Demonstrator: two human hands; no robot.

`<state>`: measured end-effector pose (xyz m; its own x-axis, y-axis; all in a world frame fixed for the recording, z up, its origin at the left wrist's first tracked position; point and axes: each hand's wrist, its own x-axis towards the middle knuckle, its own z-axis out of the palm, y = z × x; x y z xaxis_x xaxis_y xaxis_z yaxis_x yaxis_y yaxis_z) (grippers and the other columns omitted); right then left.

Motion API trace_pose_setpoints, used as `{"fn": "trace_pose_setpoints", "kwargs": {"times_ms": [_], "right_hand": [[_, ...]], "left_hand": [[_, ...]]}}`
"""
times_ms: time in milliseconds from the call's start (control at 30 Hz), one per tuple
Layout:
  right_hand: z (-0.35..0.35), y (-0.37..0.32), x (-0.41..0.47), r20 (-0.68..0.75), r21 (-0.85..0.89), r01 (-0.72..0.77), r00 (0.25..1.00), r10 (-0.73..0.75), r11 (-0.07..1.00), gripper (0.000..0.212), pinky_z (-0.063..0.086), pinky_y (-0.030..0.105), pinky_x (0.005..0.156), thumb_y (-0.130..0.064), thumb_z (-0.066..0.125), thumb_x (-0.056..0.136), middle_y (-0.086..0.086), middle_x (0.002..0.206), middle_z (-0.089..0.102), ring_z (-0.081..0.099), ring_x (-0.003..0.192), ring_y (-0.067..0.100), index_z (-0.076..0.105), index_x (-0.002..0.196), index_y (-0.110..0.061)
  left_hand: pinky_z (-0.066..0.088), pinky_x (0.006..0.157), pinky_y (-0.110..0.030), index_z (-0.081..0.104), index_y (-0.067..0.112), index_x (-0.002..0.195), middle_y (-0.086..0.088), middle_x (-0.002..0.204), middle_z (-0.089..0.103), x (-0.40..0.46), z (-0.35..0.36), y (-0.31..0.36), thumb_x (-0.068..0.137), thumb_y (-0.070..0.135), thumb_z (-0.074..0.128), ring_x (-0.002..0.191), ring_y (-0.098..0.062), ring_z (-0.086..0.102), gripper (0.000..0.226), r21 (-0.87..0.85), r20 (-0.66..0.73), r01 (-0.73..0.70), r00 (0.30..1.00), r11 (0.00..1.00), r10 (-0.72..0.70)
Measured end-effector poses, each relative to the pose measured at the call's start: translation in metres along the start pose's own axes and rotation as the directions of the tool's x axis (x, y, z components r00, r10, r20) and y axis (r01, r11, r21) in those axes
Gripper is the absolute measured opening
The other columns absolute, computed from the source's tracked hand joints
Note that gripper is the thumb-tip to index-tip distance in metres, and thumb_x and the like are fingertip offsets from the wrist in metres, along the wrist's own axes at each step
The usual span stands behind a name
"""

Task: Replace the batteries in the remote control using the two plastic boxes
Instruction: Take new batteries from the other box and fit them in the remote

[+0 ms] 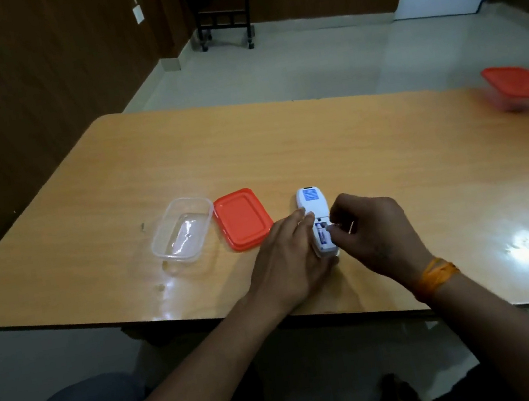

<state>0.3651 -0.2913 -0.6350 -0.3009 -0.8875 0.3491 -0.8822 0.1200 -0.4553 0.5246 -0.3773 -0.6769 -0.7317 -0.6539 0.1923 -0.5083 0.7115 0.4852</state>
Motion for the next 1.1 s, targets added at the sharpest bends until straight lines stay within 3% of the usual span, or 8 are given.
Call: {"fn": "trace_pose_setpoints", "kwargs": {"times_ms": [100,200,267,433,600,733,900,1100], "right_hand": [[0.005,-0.003,0.002,0.036,-0.002,-0.009,0.999,0.009,1.0,0.006,0.054,0.036,0.064,-0.021,0.077,0.08,-0.002,0.072,0.074,0.067,0.067,0.022,0.075,0.084,-0.017],[0.008,-0.006,0.003,0.07,-0.033,-0.017,0.997,0.019,0.999,0.007,0.043,0.028,0.061,-0.022,0.076,0.083,-0.001,0.072,0.074,0.064,0.067,0.022,0.077,0.085,-0.015],[0.008,-0.004,0.005,0.123,-0.029,-0.042,0.991,0.045,0.999,0.007,0.038,0.025,0.061,-0.024,0.077,0.085,-0.004,0.073,0.072,0.062,0.069,0.02,0.078,0.087,-0.017],[0.001,0.003,0.01,0.215,0.021,-0.1,0.972,0.093,0.995,0.012,0.054,0.033,0.075,-0.027,0.079,0.086,-0.002,0.082,0.078,0.07,0.079,0.019,0.082,0.097,-0.022],[0.006,0.002,0.013,0.245,0.145,-0.232,0.95,0.192,0.962,0.01,0.057,0.033,0.073,-0.021,0.088,0.077,-0.008,0.07,0.071,0.069,0.067,0.016,0.08,0.084,-0.02],[0.008,0.003,0.013,0.302,0.282,-0.424,0.891,0.34,0.861,0.019,0.063,0.041,0.069,-0.014,0.093,0.072,0.002,0.072,0.074,0.073,0.067,0.023,0.075,0.077,-0.012],[0.004,0.0,0.016,0.499,0.444,-0.708,0.705,0.504,0.549,0.021,0.053,0.02,0.045,-0.001,0.089,0.077,0.008,0.063,0.073,0.068,0.047,0.013,0.069,0.082,0.001],[0.013,0.005,0.024,0.474,0.422,-0.724,0.689,0.548,0.546,0.022,0.053,0.023,0.045,-0.006,0.088,0.079,0.01,0.063,0.072,0.064,0.045,0.018,0.068,0.071,-0.008]], "left_hand": [[0.038,0.114,-0.039,0.046,0.016,0.154,-0.005,0.162,0.045,0.011,0.007,0.0,0.082,0.069,0.052,0.143,-0.022,0.047,0.09,0.022,0.022,0.029,0.999,0.999,-0.029],[0.038,0.111,-0.039,0.047,0.018,0.155,-0.003,0.164,0.043,0.013,0.009,-0.005,0.079,0.071,0.041,0.142,-0.021,0.049,0.093,0.017,0.027,0.029,0.999,0.999,-0.029],[0.038,0.11,-0.038,0.047,0.018,0.154,-0.003,0.164,0.044,0.012,0.011,-0.008,0.079,0.071,0.043,0.14,-0.021,0.05,0.092,-0.002,0.016,0.032,0.999,0.999,-0.032],[0.039,0.109,-0.036,0.049,0.019,0.153,-0.001,0.161,0.047,0.014,0.014,-0.01,0.083,0.068,0.059,0.138,-0.019,0.053,0.086,0.003,-0.014,0.017,1.0,1.0,-0.017],[0.038,0.111,-0.036,0.05,0.018,0.153,-0.002,0.161,0.048,0.013,0.012,-0.012,0.083,0.07,0.054,0.138,-0.019,0.052,0.087,-0.019,-0.013,-0.003,1.0,1.0,0.003],[0.04,0.112,-0.039,0.049,0.018,0.153,-0.001,0.161,0.047,0.014,0.012,-0.011,0.081,0.07,0.054,0.139,-0.02,0.052,0.089,-0.002,-0.015,0.006,1.0,1.0,-0.006],[0.039,0.111,-0.038,0.047,0.018,0.154,-0.002,0.162,0.046,0.013,0.013,-0.011,0.084,0.058,0.072,0.139,-0.02,0.052,0.085,0.017,-0.033,-0.007,0.999,1.0,0.008],[0.039,0.11,-0.037,0.049,0.018,0.153,-0.002,0.161,0.048,0.012,0.014,-0.01,0.081,0.061,0.075,0.137,-0.02,0.053,0.088,0.007,-0.043,0.004,0.999,1.0,-0.003]]}}
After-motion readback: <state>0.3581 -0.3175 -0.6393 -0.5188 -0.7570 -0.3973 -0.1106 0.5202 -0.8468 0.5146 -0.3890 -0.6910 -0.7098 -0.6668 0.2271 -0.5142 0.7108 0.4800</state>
